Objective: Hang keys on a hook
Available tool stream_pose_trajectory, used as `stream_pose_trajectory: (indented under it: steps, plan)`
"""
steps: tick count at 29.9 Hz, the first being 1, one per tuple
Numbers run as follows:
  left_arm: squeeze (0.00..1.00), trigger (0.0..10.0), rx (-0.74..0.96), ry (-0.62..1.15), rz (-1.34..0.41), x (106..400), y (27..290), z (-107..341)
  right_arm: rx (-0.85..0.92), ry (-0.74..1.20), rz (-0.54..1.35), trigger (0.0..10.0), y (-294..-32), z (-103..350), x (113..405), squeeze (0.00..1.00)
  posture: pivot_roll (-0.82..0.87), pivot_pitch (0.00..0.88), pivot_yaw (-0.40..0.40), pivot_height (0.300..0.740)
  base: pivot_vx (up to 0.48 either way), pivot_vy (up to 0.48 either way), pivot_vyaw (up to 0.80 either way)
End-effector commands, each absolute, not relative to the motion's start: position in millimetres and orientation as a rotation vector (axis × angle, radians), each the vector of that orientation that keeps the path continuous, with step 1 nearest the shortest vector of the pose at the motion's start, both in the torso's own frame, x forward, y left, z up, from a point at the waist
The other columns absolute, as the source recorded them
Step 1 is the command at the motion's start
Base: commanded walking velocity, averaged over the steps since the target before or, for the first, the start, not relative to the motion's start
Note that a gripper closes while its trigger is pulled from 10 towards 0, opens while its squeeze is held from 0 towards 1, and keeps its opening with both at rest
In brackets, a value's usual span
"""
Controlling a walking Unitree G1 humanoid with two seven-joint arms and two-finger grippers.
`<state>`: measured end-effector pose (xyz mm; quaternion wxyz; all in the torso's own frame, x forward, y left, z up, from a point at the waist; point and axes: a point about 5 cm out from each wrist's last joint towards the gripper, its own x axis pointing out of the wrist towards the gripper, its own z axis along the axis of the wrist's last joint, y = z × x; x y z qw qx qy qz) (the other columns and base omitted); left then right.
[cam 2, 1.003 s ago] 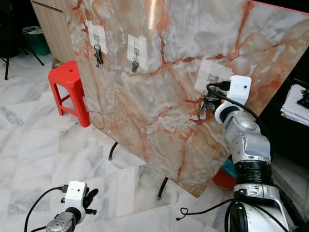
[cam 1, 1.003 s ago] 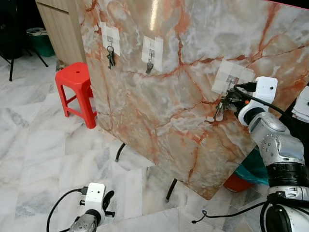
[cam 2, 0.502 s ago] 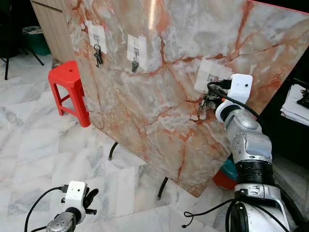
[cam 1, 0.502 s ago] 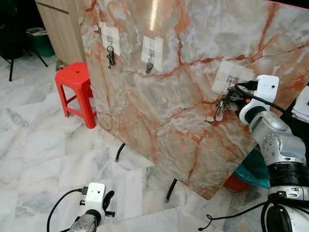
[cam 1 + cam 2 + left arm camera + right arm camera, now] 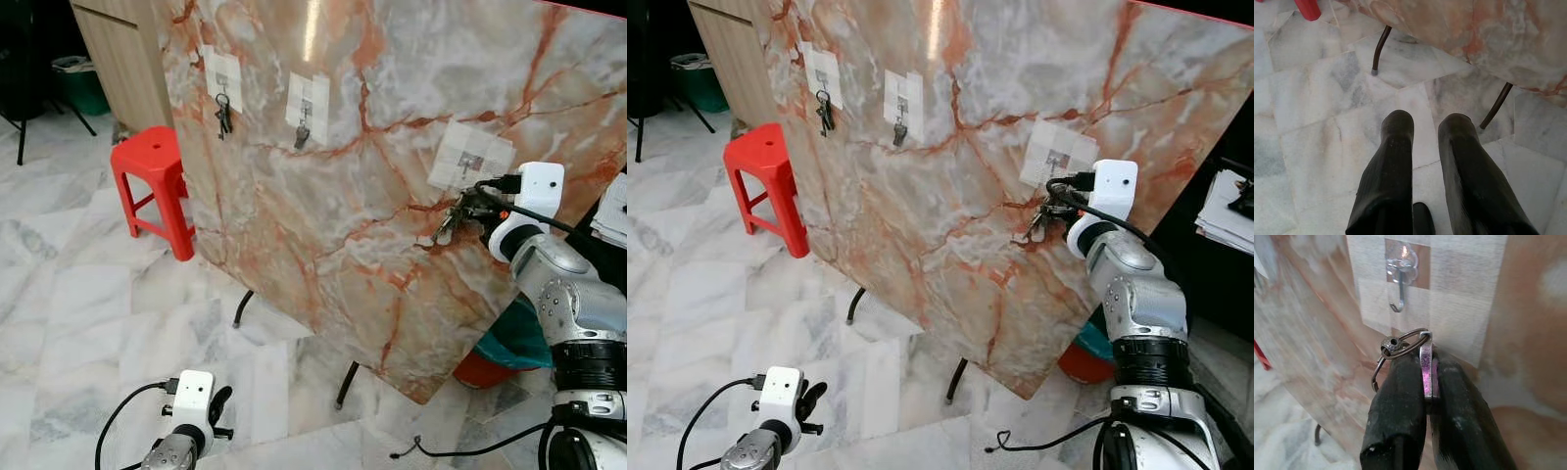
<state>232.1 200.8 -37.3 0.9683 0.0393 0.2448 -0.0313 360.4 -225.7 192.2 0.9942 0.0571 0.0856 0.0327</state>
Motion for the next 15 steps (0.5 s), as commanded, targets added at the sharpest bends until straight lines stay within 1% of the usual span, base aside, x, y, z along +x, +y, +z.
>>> stream_pose_trajectory:
  steps: [1,7,15]
  plan:
    - [0.00,10.0,0.076,0.493,-0.060,230.5,200.4,-38.2,0.089,0.145,0.064,10.0,-228.2,200.7,357.9,0.00,0.04,0.053,-0.068,0.740,0.000,0.000,0.00]
    - [0.00,10.0,0.078,0.495,-0.061,230.6,200.6,-38.2,0.112,0.070,0.089,10.0,-225.8,214.6,358.5,0.00,0.04,0.053,-0.068,0.740,0.000,0.000,0.00]
    - [0.00,10.0,0.076,0.497,-0.060,230.1,200.6,-38.6,0.079,0.070,0.082,10.0,-229.7,218.2,356.7,0.00,0.04,0.052,-0.068,0.740,0.000,0.000,0.00]
